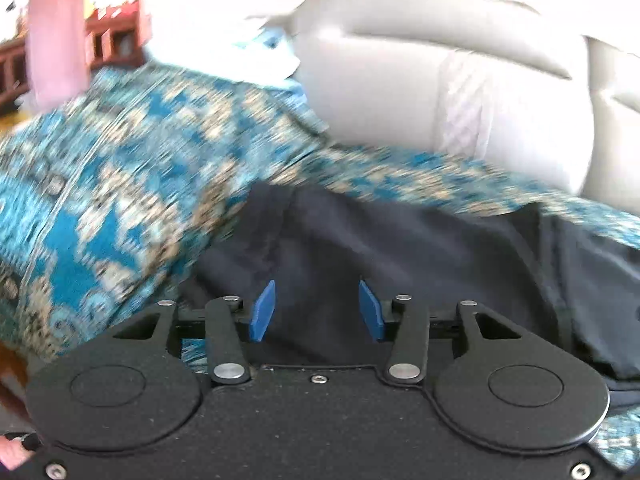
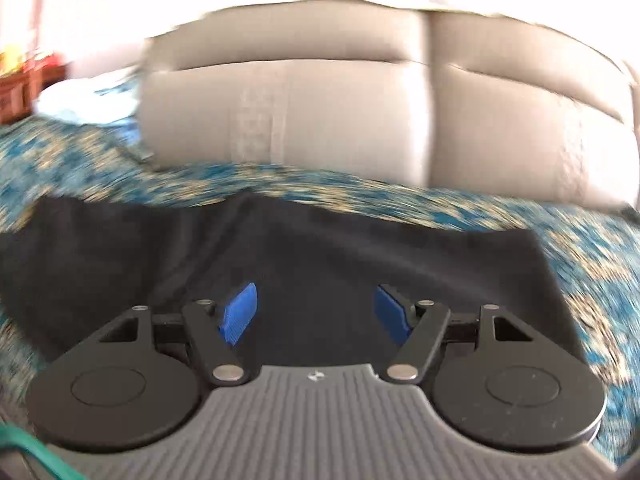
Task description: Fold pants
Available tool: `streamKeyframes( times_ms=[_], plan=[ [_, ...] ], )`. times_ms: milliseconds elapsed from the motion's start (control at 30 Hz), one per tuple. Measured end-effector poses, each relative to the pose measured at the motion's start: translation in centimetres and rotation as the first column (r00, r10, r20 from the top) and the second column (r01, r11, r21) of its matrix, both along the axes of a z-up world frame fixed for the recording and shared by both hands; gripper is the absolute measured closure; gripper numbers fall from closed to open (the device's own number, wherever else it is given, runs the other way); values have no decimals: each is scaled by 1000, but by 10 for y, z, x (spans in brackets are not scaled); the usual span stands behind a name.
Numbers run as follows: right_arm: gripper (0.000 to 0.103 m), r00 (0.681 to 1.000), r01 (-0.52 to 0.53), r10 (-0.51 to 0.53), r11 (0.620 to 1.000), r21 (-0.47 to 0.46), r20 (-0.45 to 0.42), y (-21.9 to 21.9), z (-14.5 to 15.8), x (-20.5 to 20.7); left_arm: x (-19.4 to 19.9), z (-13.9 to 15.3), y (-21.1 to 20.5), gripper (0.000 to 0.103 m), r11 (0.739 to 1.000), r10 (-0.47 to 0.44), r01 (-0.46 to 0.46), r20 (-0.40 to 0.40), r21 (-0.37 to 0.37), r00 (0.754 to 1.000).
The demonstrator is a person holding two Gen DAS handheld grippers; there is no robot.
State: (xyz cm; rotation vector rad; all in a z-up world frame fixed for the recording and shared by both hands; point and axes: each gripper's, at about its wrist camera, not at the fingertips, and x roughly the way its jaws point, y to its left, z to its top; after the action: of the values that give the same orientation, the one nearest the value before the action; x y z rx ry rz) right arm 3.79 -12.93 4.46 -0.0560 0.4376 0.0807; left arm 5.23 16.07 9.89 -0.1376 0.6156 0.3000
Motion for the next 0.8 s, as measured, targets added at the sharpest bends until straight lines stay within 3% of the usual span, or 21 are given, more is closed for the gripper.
streamKeyframes(
  times_ms=[167, 367, 567, 800],
  plan=[
    [24, 995, 96, -96, 995, 19, -4, -28, -8, 3, 7, 13, -57, 56, 987, -160, 161, 44, -24, 986],
    [24, 989, 147, -146, 987, 72, -17, -59, -11, -7, 23, 6, -133, 59, 953, -295, 298, 46, -61, 954],
    [24, 990, 143, -142, 987, 66, -24, -81, -18, -19, 27, -13, -193, 67, 923, -383, 384, 27, -24, 923],
    [36, 985, 159, -156, 986, 49, -67, -98, -32, -28, 23, -42, -216, 67, 911, -411, 412, -51, 9, 910]
  ],
)
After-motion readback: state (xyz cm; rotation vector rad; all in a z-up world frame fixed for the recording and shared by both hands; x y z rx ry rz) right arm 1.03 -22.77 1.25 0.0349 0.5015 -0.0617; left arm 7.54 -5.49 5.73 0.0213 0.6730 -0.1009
